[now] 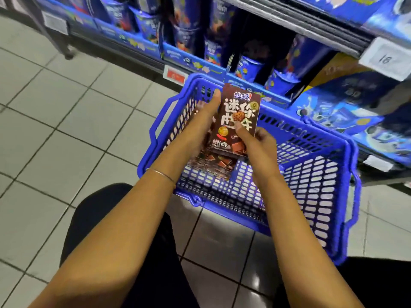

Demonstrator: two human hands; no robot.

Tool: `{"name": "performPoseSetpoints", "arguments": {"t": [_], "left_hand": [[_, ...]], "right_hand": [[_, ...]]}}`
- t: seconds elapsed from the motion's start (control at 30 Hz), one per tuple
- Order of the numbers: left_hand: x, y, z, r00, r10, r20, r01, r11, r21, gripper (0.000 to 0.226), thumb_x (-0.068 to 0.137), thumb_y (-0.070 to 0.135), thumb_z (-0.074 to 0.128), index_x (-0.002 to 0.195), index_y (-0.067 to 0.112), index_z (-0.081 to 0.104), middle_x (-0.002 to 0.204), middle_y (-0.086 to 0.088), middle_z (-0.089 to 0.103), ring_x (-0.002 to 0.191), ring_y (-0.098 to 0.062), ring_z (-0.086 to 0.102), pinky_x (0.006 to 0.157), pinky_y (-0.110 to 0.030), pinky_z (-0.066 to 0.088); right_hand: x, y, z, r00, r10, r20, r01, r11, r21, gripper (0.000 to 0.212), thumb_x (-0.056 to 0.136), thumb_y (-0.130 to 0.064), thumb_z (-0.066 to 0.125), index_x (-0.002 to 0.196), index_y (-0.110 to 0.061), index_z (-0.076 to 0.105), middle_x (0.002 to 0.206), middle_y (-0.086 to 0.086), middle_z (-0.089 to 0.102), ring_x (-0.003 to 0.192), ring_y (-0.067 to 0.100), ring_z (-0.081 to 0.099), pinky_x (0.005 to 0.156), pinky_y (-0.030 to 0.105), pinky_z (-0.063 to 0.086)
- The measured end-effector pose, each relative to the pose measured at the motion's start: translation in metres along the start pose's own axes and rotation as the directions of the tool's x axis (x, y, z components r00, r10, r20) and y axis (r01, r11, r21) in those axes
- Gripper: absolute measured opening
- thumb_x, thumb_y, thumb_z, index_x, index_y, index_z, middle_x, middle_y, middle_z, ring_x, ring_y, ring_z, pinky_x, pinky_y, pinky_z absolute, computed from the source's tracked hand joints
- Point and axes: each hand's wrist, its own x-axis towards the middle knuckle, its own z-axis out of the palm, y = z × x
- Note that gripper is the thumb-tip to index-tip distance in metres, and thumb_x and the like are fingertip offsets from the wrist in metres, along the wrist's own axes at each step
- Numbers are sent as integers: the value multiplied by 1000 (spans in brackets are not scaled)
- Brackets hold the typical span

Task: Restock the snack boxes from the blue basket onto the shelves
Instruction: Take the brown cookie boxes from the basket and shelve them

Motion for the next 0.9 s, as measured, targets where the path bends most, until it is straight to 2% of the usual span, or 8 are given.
{"name": "performPoseSetpoints", "arguments": {"t": [0.13,0.27,0.33,0.43,0.5,0.6,0.77,0.9], "left_hand": [[-2,5,-11,997,74,-29,-75,997,-23,51,103,57,59,132,17,70,115,-9,81,106,-30,79,100,-53,61],[4,14,-32,987,115,-113,-116,993,-5,47,102,56,62,121,15,74,110,-11,82,102,-31,80,100,-56,60],[5,19,-37,975,153,-159,-154,988,7,46,101,56,64,117,14,75,105,-9,83,98,-28,81,97,-52,62],[7,22,-41,964,200,-177,-201,980,17,44,100,54,66,117,14,74,103,-6,83,95,-24,81,90,-44,65],[7,23,-43,959,215,-186,-219,976,2,43,102,53,64,118,14,73,104,-5,83,96,-22,81,86,-40,66],[7,26,-41,954,223,-203,-230,973,-13,40,103,51,62,116,15,73,102,-4,84,94,-21,81,84,-39,66],[7,33,-36,949,216,-230,-236,970,-63,41,102,50,63,120,14,71,105,-6,83,97,-24,81,95,-49,64],[6,35,-37,956,210,-203,-226,972,-59,49,102,56,61,126,13,69,109,-7,82,101,-26,80,99,-50,62]], "right_hand": [[-4,-13,29,996,-94,2,93,981,-168,44,86,-48,76,112,-15,66,101,0,77,88,14,76,79,36,61],[12,4,43,993,57,-101,-60,998,-31,57,92,-68,50,107,-15,67,101,-2,76,94,17,72,79,41,57],[23,20,49,974,138,-178,-146,989,-34,43,99,-55,50,104,-15,65,100,0,73,91,20,67,76,39,54],[35,47,60,982,69,-174,-115,957,-268,18,98,-30,58,88,-15,63,83,5,67,78,27,61,67,36,48],[36,60,74,992,57,-115,-99,909,-406,26,94,-40,62,103,-16,69,105,11,69,98,33,65,82,43,57],[31,64,94,992,54,-113,-108,830,-548,56,87,-54,67,134,-24,59,138,11,51,125,35,53,103,44,47],[29,61,103,977,71,-199,-152,890,-430,63,84,-41,75,138,-21,48,131,12,56,117,35,59,95,42,51],[24,54,85,980,76,-186,-120,963,-243,43,86,-31,77,123,-26,56,121,2,65,104,21,66,91,39,54]]}}
